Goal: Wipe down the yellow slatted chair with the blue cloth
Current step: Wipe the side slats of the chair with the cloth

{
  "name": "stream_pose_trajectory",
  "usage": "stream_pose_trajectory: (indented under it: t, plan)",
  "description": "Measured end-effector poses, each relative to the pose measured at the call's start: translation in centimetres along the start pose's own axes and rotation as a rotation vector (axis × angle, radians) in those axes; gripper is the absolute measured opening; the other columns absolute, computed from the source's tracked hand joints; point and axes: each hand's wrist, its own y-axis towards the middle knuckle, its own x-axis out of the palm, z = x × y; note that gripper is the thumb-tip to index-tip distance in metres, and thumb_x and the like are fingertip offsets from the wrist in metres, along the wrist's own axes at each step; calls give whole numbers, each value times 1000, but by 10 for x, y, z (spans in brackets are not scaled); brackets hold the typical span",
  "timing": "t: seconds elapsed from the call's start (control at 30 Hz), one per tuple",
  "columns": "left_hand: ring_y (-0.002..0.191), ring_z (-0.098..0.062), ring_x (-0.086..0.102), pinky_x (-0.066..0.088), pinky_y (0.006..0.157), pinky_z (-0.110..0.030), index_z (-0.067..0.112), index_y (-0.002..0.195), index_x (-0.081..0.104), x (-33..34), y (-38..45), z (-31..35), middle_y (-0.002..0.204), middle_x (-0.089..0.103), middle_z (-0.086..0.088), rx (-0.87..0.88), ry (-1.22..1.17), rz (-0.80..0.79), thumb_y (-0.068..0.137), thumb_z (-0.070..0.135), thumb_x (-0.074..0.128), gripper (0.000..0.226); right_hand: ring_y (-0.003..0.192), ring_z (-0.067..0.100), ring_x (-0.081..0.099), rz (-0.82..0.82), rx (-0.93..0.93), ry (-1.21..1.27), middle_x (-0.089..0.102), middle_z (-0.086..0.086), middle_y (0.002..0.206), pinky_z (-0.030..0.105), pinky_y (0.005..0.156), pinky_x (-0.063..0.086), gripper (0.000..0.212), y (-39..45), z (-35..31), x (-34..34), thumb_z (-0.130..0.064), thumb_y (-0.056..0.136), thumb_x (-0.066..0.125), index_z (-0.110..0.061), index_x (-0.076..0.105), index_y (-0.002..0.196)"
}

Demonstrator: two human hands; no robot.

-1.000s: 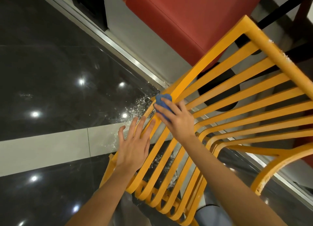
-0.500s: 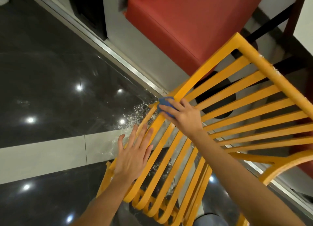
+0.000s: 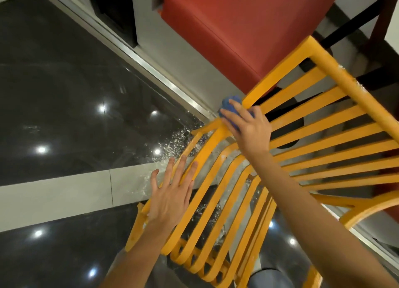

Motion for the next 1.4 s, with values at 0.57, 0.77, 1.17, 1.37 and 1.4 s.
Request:
stream_pose_trajectory:
  t: [0.57, 0.77, 1.17, 1.37, 1.4]
  plan:
    - [146, -29, 27, 31, 105, -58, 29, 156, 14, 0, -1, 0, 160, 27, -4, -2, 49, 12, 102, 43, 29, 58, 85, 25, 49, -172, -137, 71, 62, -7, 122, 32, 41, 47, 19, -8, -7, 4, -31, 97, 60, -33, 66, 115]
    - [146, -30, 29, 34, 104, -59, 29, 156, 16, -1, 0, 1, 160, 28, -4, 7, 35, 9, 103, 43, 25, 55, 78, 24, 54, 25, -15, -78, 65, -12, 122, 27, 43, 42, 18, 31, 52, -17, -35, 100, 56, -37, 68, 112]
    - [132, -14, 42, 32, 104, -40, 26, 143, 41, -11, -16, -11, 140, 52, 7, -33, -228, 94, 101, 42, 41, 45, 87, 14, 45, -287, 406, 560, 60, -15, 131, 22, 71, 45, 24, -77, -116, -21, -35, 95, 60, -36, 68, 118]
    - [110, -16, 57, 35, 100, -45, 20, 133, 57, -4, -75, -27, 113, 66, 4, -84, -154, 188, 95, 40, 49, 44, 81, 10, 39, -232, 425, 523, 61, -16, 129, 20, 60, 36, 22, -81, -101, -20, -36, 95, 62, -36, 69, 116]
    - [110, -17, 57, 34, 100, -46, 19, 131, 59, -2, -80, -27, 112, 66, 3, -97, -136, 192, 95, 41, 47, 44, 82, 8, 37, -208, 510, 507, 61, -16, 130, 17, 63, 34, 22, -81, -113, -22, -34, 95, 62, -35, 69, 116]
